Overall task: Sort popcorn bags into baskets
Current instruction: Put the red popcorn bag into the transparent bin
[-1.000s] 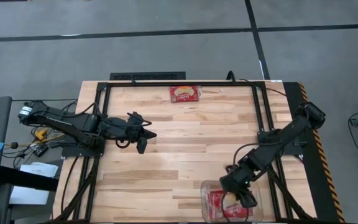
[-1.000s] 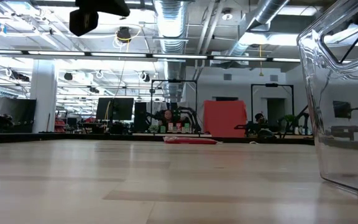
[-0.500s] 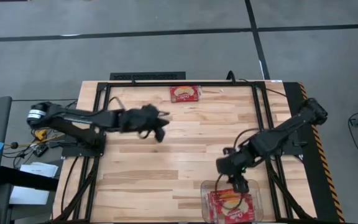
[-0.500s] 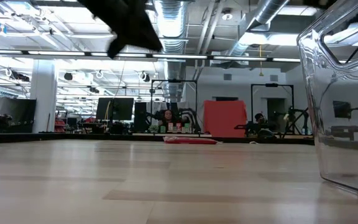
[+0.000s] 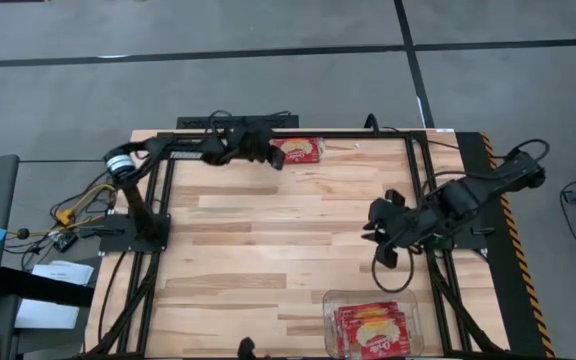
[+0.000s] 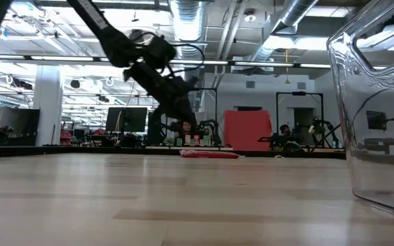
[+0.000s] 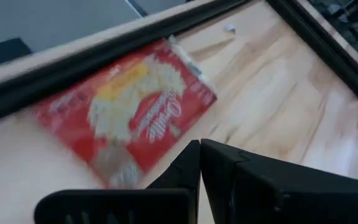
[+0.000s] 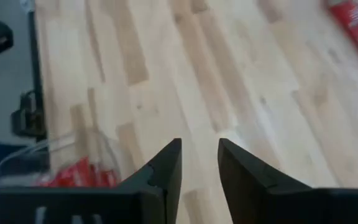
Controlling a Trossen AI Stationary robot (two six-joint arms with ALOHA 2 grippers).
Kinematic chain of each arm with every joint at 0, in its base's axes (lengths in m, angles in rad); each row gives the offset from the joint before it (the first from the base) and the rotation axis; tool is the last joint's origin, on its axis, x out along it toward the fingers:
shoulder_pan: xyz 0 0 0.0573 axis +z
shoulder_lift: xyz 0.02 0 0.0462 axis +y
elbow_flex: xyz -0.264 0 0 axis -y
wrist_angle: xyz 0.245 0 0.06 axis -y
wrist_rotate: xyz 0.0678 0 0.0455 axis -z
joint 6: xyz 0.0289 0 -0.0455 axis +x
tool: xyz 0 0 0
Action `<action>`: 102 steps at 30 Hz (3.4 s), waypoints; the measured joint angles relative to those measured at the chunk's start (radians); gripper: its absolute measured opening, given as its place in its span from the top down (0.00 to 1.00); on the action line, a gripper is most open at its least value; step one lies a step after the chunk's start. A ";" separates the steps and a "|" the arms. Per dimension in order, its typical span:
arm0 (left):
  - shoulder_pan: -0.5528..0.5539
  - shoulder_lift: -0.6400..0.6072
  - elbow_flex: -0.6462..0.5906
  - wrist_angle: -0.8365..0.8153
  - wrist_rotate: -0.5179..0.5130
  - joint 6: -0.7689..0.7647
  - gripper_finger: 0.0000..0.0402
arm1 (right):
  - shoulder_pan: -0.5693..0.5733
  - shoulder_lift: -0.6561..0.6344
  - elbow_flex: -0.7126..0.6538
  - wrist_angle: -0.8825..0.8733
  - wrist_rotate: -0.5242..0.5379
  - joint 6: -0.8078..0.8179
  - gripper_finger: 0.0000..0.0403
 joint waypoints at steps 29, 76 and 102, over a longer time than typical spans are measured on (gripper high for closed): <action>-0.077 0.326 0.381 -0.835 -0.034 0.169 1.00 | -0.013 0.012 -0.001 -0.017 0.117 0.065 0.73; -0.609 0.307 0.230 -0.560 -0.193 -0.237 1.00 | -0.817 0.384 -0.580 0.892 -0.563 -0.239 0.25; -0.613 0.133 0.216 -0.680 -0.187 -0.237 1.00 | -0.791 0.291 -0.579 0.871 -0.660 -0.239 0.95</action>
